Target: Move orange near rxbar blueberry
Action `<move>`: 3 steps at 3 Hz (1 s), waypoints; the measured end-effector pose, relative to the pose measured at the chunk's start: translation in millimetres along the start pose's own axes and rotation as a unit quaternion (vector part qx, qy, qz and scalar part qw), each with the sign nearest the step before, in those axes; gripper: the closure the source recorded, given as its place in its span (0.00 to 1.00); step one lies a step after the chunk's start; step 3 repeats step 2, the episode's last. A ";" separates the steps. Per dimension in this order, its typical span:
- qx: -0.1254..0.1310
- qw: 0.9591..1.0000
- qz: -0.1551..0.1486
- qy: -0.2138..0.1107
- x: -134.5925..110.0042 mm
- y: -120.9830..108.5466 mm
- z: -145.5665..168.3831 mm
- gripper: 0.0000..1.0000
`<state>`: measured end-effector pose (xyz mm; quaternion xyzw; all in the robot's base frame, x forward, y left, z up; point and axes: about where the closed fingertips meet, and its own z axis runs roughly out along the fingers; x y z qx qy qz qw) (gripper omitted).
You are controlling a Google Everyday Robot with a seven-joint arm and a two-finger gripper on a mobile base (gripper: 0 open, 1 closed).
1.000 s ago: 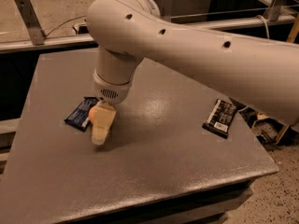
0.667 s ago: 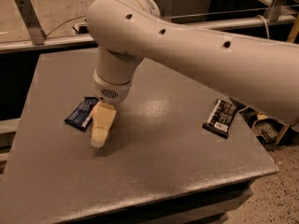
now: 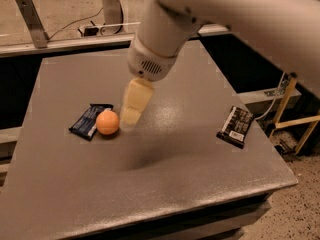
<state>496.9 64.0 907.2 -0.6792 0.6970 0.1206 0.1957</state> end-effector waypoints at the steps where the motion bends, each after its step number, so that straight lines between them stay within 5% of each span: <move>1: 0.015 1.000 -0.015 -0.014 -10.8 -6.7 -22.2 0.00; 3: 0.015 1.000 -0.015 -0.014 -10.8 -6.6 -22.2 0.00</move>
Offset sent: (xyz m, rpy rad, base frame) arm 0.0059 -0.0010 0.0298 0.0306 -0.0467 0.0181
